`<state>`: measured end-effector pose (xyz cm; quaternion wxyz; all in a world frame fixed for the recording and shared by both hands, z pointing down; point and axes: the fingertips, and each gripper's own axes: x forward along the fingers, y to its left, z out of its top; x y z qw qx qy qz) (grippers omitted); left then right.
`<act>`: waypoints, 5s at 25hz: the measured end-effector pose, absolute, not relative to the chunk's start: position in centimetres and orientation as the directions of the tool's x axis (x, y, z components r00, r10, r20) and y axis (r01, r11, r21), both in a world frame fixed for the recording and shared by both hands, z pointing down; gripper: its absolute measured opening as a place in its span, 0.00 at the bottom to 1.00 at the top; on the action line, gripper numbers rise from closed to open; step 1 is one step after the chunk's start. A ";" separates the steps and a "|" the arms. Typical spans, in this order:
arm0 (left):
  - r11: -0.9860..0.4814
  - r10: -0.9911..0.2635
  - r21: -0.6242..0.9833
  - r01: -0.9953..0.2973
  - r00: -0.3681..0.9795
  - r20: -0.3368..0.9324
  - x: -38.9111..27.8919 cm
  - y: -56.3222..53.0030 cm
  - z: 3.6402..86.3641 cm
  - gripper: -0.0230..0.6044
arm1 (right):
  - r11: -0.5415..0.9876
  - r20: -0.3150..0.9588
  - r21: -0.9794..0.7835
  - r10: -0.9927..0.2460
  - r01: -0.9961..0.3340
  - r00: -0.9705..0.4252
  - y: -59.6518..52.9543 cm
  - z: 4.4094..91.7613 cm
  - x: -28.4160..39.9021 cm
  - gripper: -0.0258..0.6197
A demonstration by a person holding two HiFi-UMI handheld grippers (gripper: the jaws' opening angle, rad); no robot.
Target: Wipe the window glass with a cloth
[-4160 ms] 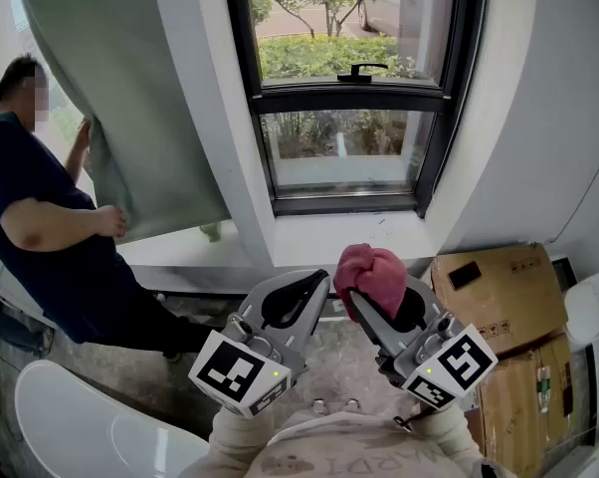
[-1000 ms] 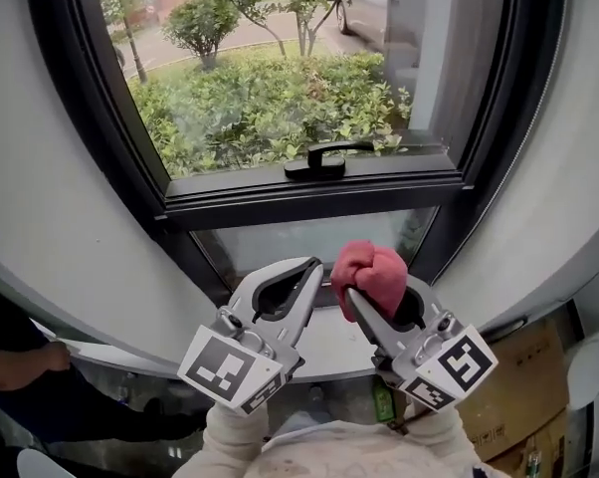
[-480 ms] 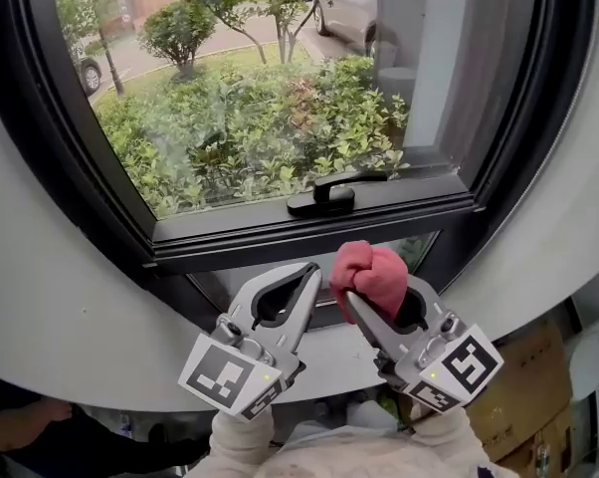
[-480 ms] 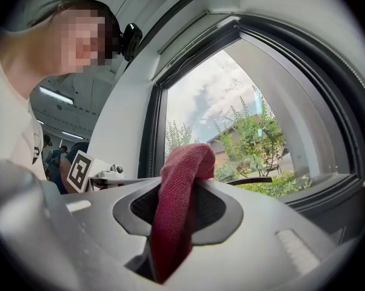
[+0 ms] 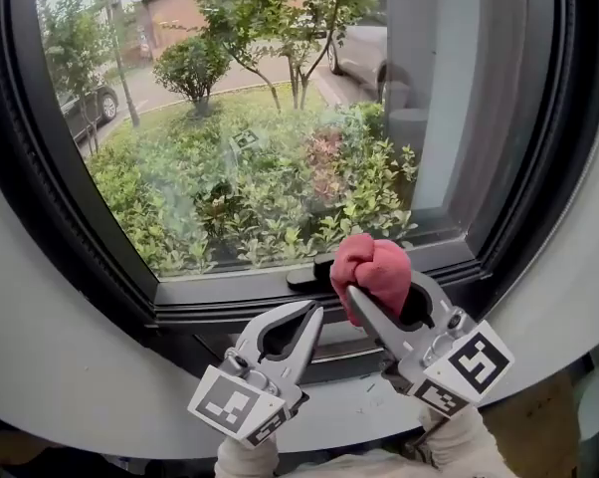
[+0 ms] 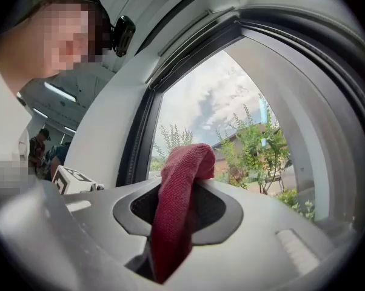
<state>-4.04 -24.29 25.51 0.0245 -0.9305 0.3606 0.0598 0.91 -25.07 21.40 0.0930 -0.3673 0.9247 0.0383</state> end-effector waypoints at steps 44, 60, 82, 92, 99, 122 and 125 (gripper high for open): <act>-0.767 -0.624 -0.072 -0.637 0.768 -0.146 4.5 -30.3 22.2 0.04 | 0.280 -0.358 0.232 -0.866 -0.932 -0.349 -37.4 8.1 17.5 0.23; -0.743 -0.657 -0.070 -0.666 0.745 -0.110 4.0 -29.6 24.5 0.04 | 0.316 -0.318 0.159 -0.881 -0.935 -0.351 -37.5 15.8 15.9 0.24; -0.692 -0.704 -0.055 -0.720 0.690 -0.170 -8.7 -28.0 23.1 0.04 | 0.405 -0.335 0.294 -0.805 -0.866 -0.490 -36.2 12.0 -3.4 0.24; -0.695 -0.702 -0.046 -0.717 0.691 -0.172 -9.9 -27.1 24.0 0.04 | 0.413 -0.306 0.259 -0.822 -0.873 -0.480 -36.0 16.3 -4.3 0.24; -0.692 -0.708 -0.041 -0.721 0.688 -0.160 -8.6 -26.6 24.2 0.04 | 0.399 -0.297 0.277 -0.830 -0.874 -0.473 -36.1 16.8 -2.6 0.24; -0.747 -0.649 -0.076 -0.661 0.749 -0.131 5.1 -28.1 24.1 0.04 | 0.203 -0.326 0.152 -0.914 -0.967 -0.243 -38.2 16.9 19.7 0.24; -0.748 -0.648 -0.081 -0.659 0.751 -0.127 5.6 -28.1 24.2 0.04 | 0.188 -0.335 0.166 -0.912 -0.968 -0.235 -38.2 17.3 19.9 0.24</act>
